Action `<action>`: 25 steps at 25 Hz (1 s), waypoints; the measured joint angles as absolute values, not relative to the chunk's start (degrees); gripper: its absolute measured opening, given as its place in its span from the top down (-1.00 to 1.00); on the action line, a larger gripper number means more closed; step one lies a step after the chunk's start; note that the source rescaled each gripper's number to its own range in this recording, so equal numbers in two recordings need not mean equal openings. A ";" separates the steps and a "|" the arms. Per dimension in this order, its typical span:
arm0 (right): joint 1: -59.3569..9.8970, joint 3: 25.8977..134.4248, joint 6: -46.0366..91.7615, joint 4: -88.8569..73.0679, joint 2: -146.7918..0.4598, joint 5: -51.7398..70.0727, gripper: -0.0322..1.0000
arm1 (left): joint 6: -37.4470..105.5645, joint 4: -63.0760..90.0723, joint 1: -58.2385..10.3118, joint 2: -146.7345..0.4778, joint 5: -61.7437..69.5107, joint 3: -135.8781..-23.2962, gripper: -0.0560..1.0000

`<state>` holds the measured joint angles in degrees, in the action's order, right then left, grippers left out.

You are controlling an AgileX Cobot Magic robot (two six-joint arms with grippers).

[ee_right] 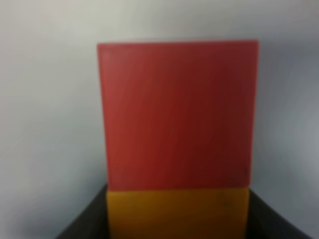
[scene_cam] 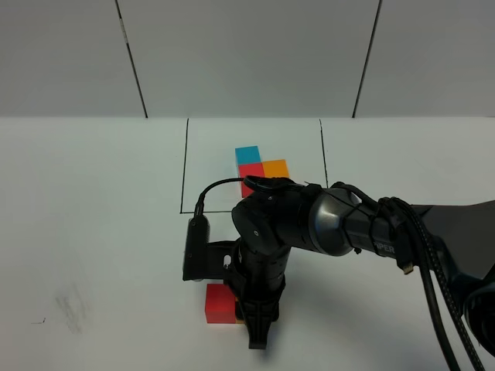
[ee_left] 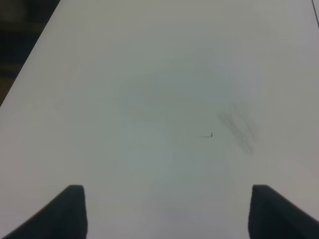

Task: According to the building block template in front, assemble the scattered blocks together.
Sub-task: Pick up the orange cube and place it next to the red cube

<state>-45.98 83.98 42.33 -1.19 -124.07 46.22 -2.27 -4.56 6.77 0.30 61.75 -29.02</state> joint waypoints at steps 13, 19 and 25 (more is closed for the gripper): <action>-45.98 84.15 44.63 -1.62 -124.36 46.56 0.57 | -2.21 -4.56 6.77 0.30 61.75 -29.02 -0.30; -45.98 84.26 44.99 -1.67 -124.43 46.73 0.57 | -2.21 -4.56 6.77 0.30 61.75 -29.02 -0.30; -45.98 84.20 44.68 -2.05 -125.02 47.05 -0.32 | -2.21 -4.56 6.77 0.30 61.75 -29.02 -0.30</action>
